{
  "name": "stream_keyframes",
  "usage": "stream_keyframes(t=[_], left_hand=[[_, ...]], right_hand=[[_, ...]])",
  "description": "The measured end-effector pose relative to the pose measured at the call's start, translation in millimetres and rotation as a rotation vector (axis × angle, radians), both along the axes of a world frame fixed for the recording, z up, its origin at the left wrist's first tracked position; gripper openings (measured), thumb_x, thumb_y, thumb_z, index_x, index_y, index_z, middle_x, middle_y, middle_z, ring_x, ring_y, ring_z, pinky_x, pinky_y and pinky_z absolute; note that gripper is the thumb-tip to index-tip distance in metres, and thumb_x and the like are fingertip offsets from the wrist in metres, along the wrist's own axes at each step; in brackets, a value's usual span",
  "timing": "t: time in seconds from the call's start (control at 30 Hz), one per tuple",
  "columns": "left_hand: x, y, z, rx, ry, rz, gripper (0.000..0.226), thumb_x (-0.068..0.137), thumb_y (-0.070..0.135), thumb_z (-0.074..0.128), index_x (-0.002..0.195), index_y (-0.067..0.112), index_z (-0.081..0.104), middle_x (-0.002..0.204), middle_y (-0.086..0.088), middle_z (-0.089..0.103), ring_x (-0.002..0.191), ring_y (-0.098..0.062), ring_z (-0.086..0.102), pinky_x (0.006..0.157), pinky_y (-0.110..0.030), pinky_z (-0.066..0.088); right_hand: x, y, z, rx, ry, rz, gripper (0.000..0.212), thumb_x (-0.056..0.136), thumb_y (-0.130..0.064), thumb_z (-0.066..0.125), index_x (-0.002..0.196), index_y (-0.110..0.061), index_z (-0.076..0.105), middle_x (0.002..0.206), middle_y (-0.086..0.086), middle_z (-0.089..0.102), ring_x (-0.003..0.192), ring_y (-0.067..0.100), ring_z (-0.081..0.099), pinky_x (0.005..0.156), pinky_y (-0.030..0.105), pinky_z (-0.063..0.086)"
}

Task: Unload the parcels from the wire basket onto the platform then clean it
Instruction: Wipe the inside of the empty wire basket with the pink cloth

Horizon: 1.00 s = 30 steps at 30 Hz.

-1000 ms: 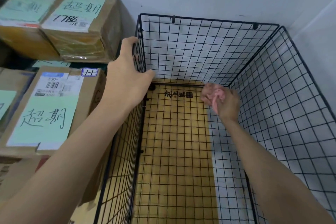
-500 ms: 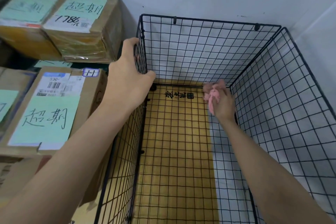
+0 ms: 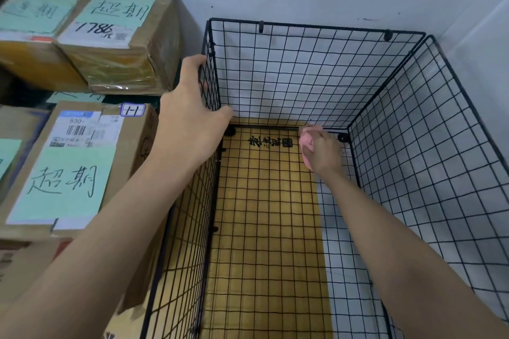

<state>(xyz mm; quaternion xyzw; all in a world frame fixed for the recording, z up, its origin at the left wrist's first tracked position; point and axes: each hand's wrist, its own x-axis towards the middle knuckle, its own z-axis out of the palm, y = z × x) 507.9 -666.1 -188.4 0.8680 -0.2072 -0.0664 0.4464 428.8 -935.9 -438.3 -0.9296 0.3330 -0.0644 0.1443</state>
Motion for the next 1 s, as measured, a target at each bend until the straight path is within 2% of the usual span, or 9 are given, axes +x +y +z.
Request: stream_keyframes(t=[0.2, 0.3, 0.4, 0.47, 0.53, 0.67, 0.77, 0.9, 1.0], left_hand=[[0, 0, 0, -0.008, 0.014, -0.012, 0.063, 0.087, 0.007, 0.063, 0.142, 0.024, 0.039, 0.087, 0.025, 0.050, 0.061, 0.006, 0.053, 0.055, 0.001, 0.037], [1, 1, -2, -0.011, 0.010, -0.013, 0.063, 0.087, 0.006, 0.063, 0.142, 0.024, 0.039, 0.086, 0.025, 0.049, 0.057, 0.017, 0.050, 0.053, 0.001, 0.036], [1, 1, -2, -0.014, 0.004, -0.018, 0.062, 0.087, 0.007, 0.063, 0.141, 0.024, 0.039, 0.085, 0.025, 0.049, 0.057, 0.018, 0.050, 0.054, 0.001, 0.037], [1, 3, -2, -0.007, -0.016, -0.025, 0.062, 0.086, 0.007, 0.063, 0.141, 0.023, 0.039, 0.085, 0.026, 0.049, 0.061, 0.016, 0.052, 0.056, 0.000, 0.038], [2, 3, -3, 0.001, -0.029, -0.026, 0.062, 0.086, 0.007, 0.064, 0.141, 0.023, 0.039, 0.086, 0.028, 0.049, 0.066, 0.011, 0.053, 0.058, 0.001, 0.039], [3, 3, -3, 0.005, -0.034, -0.030, 0.062, 0.087, 0.008, 0.064, 0.141, 0.024, 0.039, 0.084, 0.028, 0.049, 0.064, 0.015, 0.054, 0.057, 0.002, 0.038], [3, 3, -4, -0.012, -0.022, -0.037, 0.062, 0.088, 0.010, 0.064, 0.142, 0.026, 0.038, 0.086, 0.030, 0.047, 0.069, 0.010, 0.053, 0.057, 0.002, 0.038], [2, 2, -3, -0.023, -0.014, -0.042, 0.062, 0.089, 0.010, 0.064, 0.143, 0.025, 0.037, 0.086, 0.030, 0.044, 0.070, 0.008, 0.050, 0.055, 0.004, 0.034], [2, 2, -3, -0.021, -0.019, -0.032, 0.062, 0.088, 0.009, 0.064, 0.142, 0.023, 0.038, 0.085, 0.029, 0.044, 0.068, 0.006, 0.050, 0.053, 0.003, 0.034]], right_hand=[[22, 33, 1, 0.026, -0.163, -0.236, 0.038, 0.086, -0.013, 0.071, 0.123, -0.006, 0.063, 0.120, 0.014, 0.064, 0.111, 0.032, 0.053, 0.092, 0.042, 0.047], [45, 66, 1, 0.053, -0.200, -0.115, 0.037, 0.084, -0.008, 0.068, 0.120, -0.007, 0.060, 0.114, 0.011, 0.066, 0.104, 0.031, 0.059, 0.086, 0.042, 0.052], [77, 119, 0, 0.151, -0.248, 0.089, 0.033, 0.091, -0.017, 0.062, 0.123, -0.010, 0.056, 0.107, 0.007, 0.068, 0.098, 0.026, 0.063, 0.080, 0.036, 0.054], [90, 152, 0, 0.245, -0.256, 0.166, 0.029, 0.094, -0.021, 0.058, 0.122, -0.015, 0.058, 0.109, 0.004, 0.066, 0.101, 0.024, 0.061, 0.085, 0.037, 0.052], [92, 165, -3, 0.226, -0.282, 0.190, 0.039, 0.091, -0.019, 0.064, 0.129, -0.018, 0.057, 0.119, 0.002, 0.063, 0.111, 0.023, 0.056, 0.095, 0.041, 0.049], [67, 130, -2, 0.042, -0.178, 0.298, 0.051, 0.085, -0.006, 0.066, 0.133, -0.018, 0.055, 0.124, 0.007, 0.061, 0.116, 0.027, 0.055, 0.099, 0.038, 0.046], [35, 71, 1, -0.078, -0.125, 0.127, 0.050, 0.083, 0.001, 0.061, 0.128, -0.019, 0.054, 0.119, 0.005, 0.063, 0.114, 0.027, 0.057, 0.095, 0.037, 0.047], [-37, -3, 5, -0.217, 0.001, -0.087, 0.047, 0.086, 0.001, 0.065, 0.131, -0.007, 0.054, 0.128, 0.017, 0.059, 0.115, 0.034, 0.054, 0.097, 0.042, 0.045], [-61, -6, 9, -0.207, 0.009, -0.088, 0.048, 0.085, 0.002, 0.067, 0.130, -0.004, 0.054, 0.125, 0.019, 0.058, 0.111, 0.034, 0.053, 0.092, 0.041, 0.049]])
